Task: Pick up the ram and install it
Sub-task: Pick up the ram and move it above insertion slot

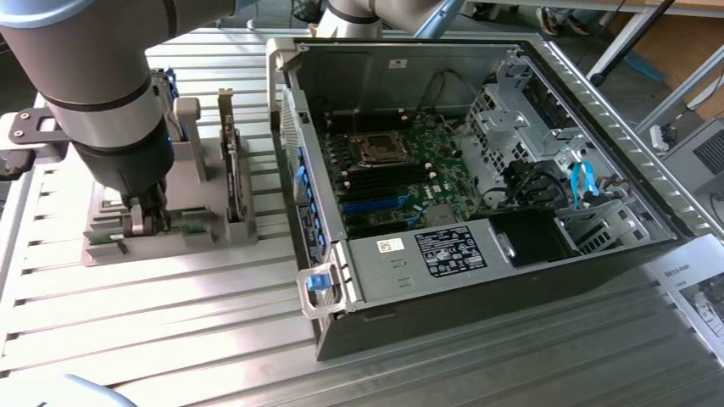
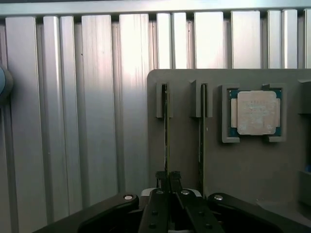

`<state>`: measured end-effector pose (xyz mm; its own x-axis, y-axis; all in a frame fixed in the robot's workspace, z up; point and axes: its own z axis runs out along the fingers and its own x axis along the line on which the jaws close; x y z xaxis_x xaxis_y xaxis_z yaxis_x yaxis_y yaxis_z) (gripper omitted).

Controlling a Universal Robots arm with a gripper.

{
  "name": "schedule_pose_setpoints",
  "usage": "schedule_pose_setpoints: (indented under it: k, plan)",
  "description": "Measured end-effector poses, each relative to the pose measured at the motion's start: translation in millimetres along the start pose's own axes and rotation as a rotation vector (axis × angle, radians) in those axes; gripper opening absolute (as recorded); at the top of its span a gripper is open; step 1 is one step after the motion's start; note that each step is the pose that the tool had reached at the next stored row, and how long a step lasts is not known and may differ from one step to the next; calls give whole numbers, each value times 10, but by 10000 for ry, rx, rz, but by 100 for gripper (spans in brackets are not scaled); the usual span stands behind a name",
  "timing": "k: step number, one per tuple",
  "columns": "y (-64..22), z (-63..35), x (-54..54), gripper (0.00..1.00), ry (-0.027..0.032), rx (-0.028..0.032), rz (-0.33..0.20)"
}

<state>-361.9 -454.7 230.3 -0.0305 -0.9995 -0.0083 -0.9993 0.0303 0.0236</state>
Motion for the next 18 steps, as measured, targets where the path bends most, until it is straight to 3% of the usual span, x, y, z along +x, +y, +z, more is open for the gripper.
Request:
schedule_pose_setpoints:
  k: [18]
  plan:
    - [9, -381, -3, 12, 0, 0, 1]
